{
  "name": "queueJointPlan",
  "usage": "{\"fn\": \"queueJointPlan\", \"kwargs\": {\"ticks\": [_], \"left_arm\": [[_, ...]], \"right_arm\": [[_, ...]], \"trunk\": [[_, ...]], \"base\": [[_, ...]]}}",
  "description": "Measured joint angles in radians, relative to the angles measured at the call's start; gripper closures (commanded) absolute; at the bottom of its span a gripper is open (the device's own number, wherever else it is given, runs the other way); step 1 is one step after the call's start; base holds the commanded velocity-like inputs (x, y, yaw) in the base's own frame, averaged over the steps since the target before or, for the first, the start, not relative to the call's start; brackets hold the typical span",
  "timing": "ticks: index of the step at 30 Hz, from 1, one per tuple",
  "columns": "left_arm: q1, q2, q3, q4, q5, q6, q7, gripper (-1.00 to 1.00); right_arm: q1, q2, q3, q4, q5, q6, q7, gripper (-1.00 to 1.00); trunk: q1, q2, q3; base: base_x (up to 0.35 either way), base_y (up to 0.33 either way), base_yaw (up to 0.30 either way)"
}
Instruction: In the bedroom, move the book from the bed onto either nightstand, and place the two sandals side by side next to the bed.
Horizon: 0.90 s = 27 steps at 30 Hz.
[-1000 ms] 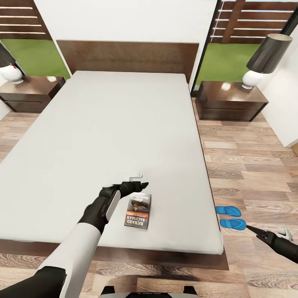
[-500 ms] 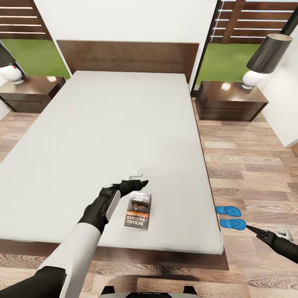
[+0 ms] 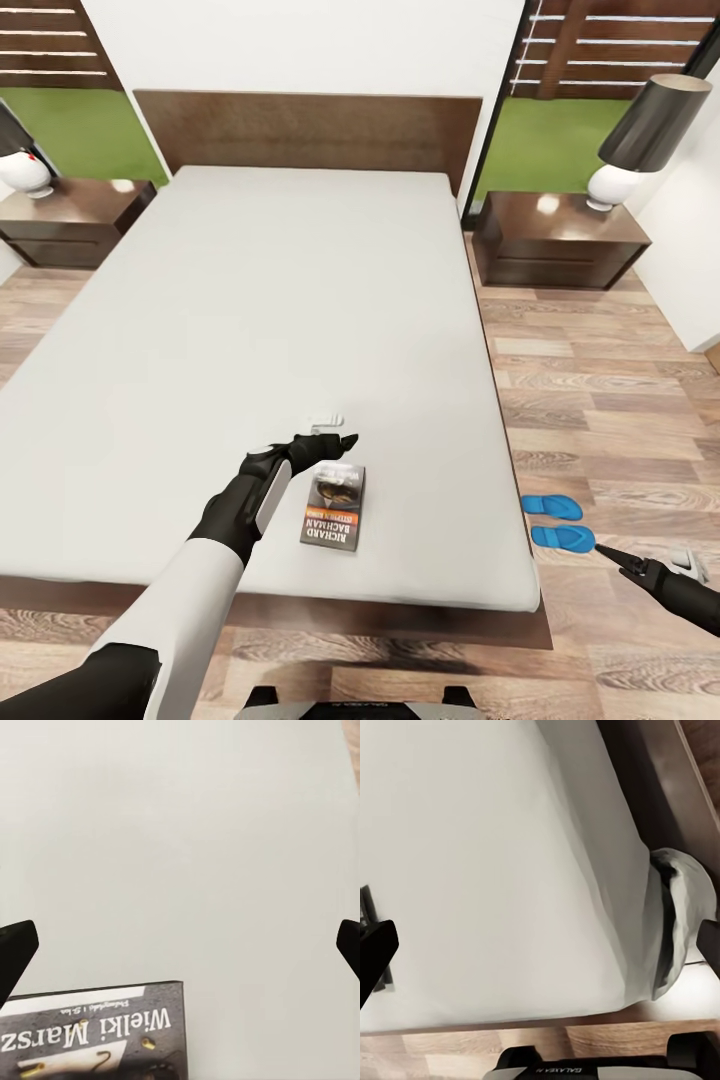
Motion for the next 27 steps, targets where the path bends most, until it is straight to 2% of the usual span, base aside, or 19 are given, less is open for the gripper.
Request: {"fn": "queueJointPlan", "kwargs": {"ticks": [20, 27], "left_arm": [[0.0, 0.0, 0.0, 0.0, 0.0, 0.0, 0.0, -1.0], [0.0, 0.0, 0.0, 0.0, 0.0, 0.0, 0.0, -1.0]], "right_arm": [[0.0, 0.0, 0.0, 0.0, 0.0, 0.0, -0.001, -1.0], [0.0, 0.0, 0.0, 0.0, 0.0, 0.0, 0.0, -1.0]], "trunk": [[0.0, 0.0, -0.031], [0.0, 0.0, -0.034]], "base": [[0.0, 0.0, 0.0], [0.0, 0.0, 0.0]]}}
